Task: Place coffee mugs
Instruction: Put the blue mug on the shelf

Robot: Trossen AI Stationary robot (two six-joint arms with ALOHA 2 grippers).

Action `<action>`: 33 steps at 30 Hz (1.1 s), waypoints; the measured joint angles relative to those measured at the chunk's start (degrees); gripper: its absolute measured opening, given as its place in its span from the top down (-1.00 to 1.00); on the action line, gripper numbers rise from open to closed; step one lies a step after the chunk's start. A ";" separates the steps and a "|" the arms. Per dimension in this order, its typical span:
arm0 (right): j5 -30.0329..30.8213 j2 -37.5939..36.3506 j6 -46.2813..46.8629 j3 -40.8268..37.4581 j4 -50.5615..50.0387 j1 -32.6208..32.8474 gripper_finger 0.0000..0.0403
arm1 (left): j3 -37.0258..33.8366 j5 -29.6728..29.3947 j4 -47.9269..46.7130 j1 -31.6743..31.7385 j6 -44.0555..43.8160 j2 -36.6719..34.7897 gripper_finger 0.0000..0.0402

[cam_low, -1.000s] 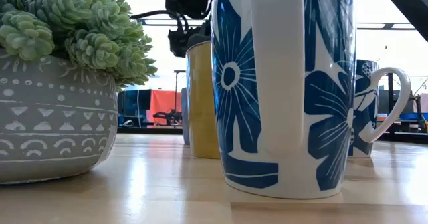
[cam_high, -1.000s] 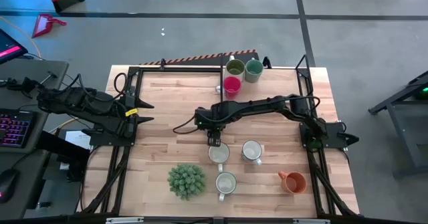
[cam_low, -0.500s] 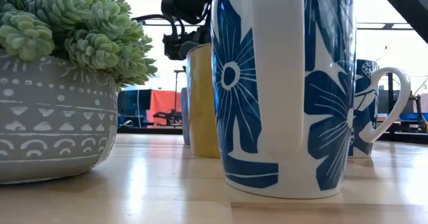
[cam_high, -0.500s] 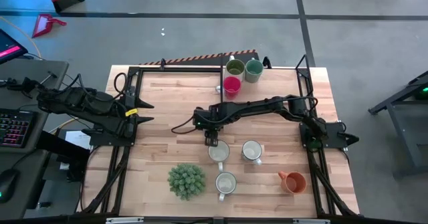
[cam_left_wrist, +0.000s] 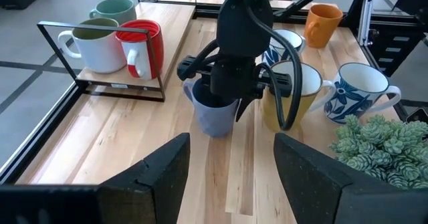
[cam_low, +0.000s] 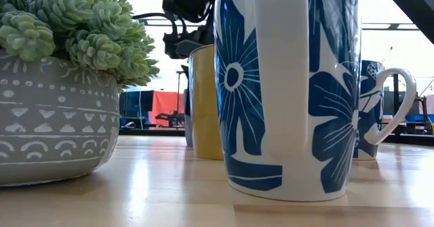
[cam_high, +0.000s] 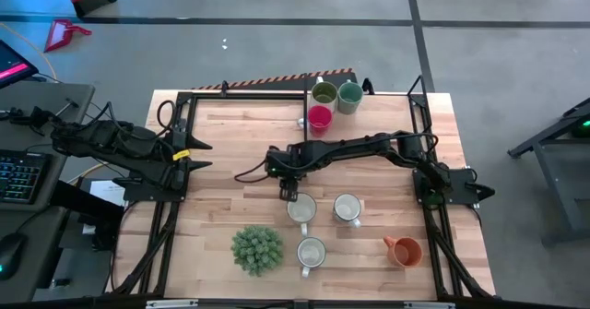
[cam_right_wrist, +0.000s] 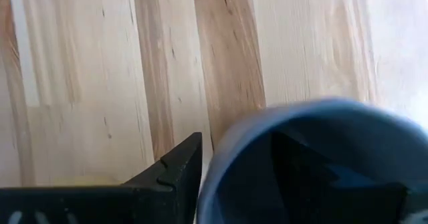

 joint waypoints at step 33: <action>2.68 -0.13 4.47 0.12 0.80 -0.66 0.97 | 0.00 0.00 0.00 0.00 -0.57 0.00 -0.02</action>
